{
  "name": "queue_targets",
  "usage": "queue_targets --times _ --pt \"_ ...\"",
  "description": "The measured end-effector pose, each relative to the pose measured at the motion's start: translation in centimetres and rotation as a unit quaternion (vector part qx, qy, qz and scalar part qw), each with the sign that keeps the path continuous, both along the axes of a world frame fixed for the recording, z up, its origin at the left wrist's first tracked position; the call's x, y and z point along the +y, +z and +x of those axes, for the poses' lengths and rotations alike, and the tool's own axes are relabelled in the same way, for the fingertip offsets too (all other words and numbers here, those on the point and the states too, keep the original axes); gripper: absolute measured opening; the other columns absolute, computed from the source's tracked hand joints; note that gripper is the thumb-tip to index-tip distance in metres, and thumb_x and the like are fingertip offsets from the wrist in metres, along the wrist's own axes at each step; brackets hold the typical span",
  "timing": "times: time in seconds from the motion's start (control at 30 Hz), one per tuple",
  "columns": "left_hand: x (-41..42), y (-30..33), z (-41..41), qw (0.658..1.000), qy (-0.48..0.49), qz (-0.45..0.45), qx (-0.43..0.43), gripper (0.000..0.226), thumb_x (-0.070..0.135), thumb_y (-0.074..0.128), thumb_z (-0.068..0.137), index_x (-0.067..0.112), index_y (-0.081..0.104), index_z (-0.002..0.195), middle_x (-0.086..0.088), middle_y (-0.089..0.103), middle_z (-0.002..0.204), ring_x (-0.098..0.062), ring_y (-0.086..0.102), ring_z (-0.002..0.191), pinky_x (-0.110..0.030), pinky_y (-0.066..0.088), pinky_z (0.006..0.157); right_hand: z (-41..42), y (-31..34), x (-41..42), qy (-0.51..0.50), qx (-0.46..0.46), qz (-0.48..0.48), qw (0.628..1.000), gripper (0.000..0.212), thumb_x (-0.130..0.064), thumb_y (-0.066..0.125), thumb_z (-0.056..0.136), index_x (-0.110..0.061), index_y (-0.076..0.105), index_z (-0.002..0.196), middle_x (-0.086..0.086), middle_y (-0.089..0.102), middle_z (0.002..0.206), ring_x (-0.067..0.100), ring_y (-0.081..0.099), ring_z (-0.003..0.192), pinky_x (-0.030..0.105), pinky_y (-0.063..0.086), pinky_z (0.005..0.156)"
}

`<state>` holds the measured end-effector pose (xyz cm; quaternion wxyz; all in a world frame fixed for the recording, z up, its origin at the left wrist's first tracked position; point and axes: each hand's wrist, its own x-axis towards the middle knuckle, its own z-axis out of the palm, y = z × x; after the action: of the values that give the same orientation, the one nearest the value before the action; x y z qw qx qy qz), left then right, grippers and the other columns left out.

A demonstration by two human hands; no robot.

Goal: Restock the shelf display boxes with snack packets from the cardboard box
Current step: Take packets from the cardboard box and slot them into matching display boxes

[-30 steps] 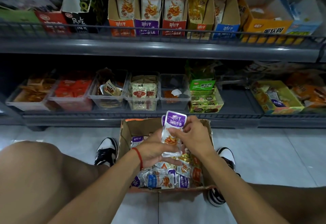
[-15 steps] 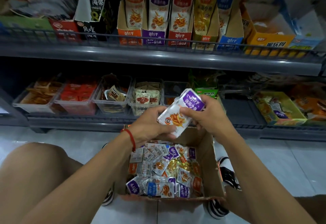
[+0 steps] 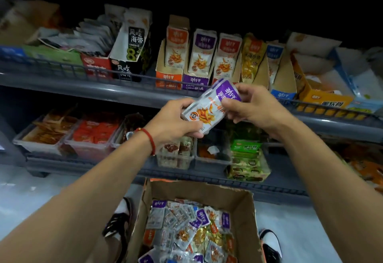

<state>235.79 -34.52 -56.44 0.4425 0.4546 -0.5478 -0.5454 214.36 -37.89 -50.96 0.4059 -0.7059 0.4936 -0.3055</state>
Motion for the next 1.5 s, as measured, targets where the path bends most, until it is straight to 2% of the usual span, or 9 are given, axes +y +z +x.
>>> queue_targets --times 0.1,0.2,0.3,0.4,0.57,0.73,0.93,1.27,1.5 --pt "-1.2 0.2 0.2 0.996 0.064 -0.005 0.064 0.041 -0.006 0.074 0.085 0.009 0.060 0.120 -0.012 0.073 0.109 -0.024 0.075 0.096 -0.035 0.064 0.070 1.5 2.6 -2.3 0.011 0.062 -0.047 0.997 0.026 -0.025 0.070 0.094 -0.015 0.063 0.118 0.005 0.074 0.101 0.020 0.069 0.084 0.034 0.059 0.075" --pt "-2.2 0.8 0.9 0.985 0.129 -0.009 0.117 0.041 -0.003 0.074 0.086 0.015 0.058 0.118 -0.009 0.075 0.105 -0.019 0.075 0.096 -0.035 0.063 0.073 2.6 5.2 -5.0 0.005 0.103 -0.113 0.988 0.024 -0.027 0.068 0.095 -0.018 0.062 0.117 0.000 0.073 0.101 0.014 0.070 0.085 0.030 0.059 0.071" --pt "-3.1 1.1 1.8 0.980 0.176 -0.014 0.088 0.036 -0.001 0.071 0.087 0.022 0.059 0.112 -0.006 0.075 0.104 -0.020 0.074 0.093 -0.032 0.063 0.073 3.4 7.7 -8.1 -0.028 0.127 -0.176 0.976 0.025 -0.028 0.067 0.096 -0.015 0.061 0.117 -0.001 0.071 0.104 0.012 0.070 0.089 0.027 0.057 0.072" --pt "-3.6 1.3 2.4 0.978 0.196 -0.009 0.076 0.032 0.001 0.070 0.089 0.022 0.059 0.110 -0.006 0.075 0.101 -0.021 0.075 0.089 -0.030 0.062 0.070 4.3 9.4 -11.1 -0.053 0.172 -0.223 0.958 0.032 -0.030 0.066 0.097 -0.017 0.056 0.124 0.002 0.067 0.117 0.013 0.067 0.100 0.034 0.058 0.084" --pt "-3.7 1.3 3.1 0.976 0.207 -0.003 0.069 0.028 0.004 0.069 0.091 0.022 0.058 0.110 -0.005 0.075 0.099 -0.020 0.074 0.087 -0.027 0.060 0.068 6.4 9.7 -15.0 -0.057 0.254 -0.224 0.939 0.044 -0.030 0.066 0.097 -0.015 0.055 0.137 0.006 0.064 0.130 0.023 0.062 0.116 0.041 0.053 0.096" --pt "-3.7 1.1 3.4 0.976 0.211 0.004 0.049 0.031 0.005 0.068 0.089 0.027 0.058 0.108 -0.001 0.075 0.098 -0.016 0.073 0.086 -0.028 0.060 0.070 8.4 7.7 -17.6 -0.065 0.337 -0.230 0.911 0.046 -0.031 0.068 0.095 -0.019 0.055 0.137 0.007 0.063 0.131 0.025 0.061 0.119 0.034 0.050 0.092" --pt "-3.3 0.8 2.9 0.981 0.193 -0.006 -0.001 0.031 0.013 0.069 0.087 0.035 0.058 0.105 0.008 0.074 0.094 -0.016 0.071 0.093 -0.044 0.060 0.087 9.2 5.3 -17.9 -0.070 0.431 -0.269 0.858 0.047 -0.032 0.066 0.096 -0.019 0.052 0.138 0.011 0.062 0.131 0.031 0.061 0.119 0.048 0.054 0.096" --pt "-2.7 0.9 2.7 0.984 0.177 -0.008 -0.036 0.034 0.011 0.069 0.088 0.034 0.055 0.109 0.010 0.072 0.096 -0.010 0.070 0.090 -0.042 0.061 0.085 8.9 5.3 -17.9 -0.092 0.469 -0.329 0.815 0.055 -0.029 0.073 0.091 -0.014 0.050 0.138 0.015 0.061 0.133 0.034 0.061 0.118 0.048 0.055 0.093" --pt "-2.5 1.0 2.6 0.983 0.178 -0.004 -0.047 0.035 0.010 0.068 0.088 0.034 0.056 0.110 0.009 0.072 0.097 -0.010 0.069 0.091 -0.040 0.062 0.084 8.9 4.6 -17.9 -0.128 0.470 -0.370 0.791 0.048 -0.026 0.073 0.091 -0.012 0.053 0.131 0.018 0.061 0.129 0.038 0.061 0.113 0.052 0.056 0.087"
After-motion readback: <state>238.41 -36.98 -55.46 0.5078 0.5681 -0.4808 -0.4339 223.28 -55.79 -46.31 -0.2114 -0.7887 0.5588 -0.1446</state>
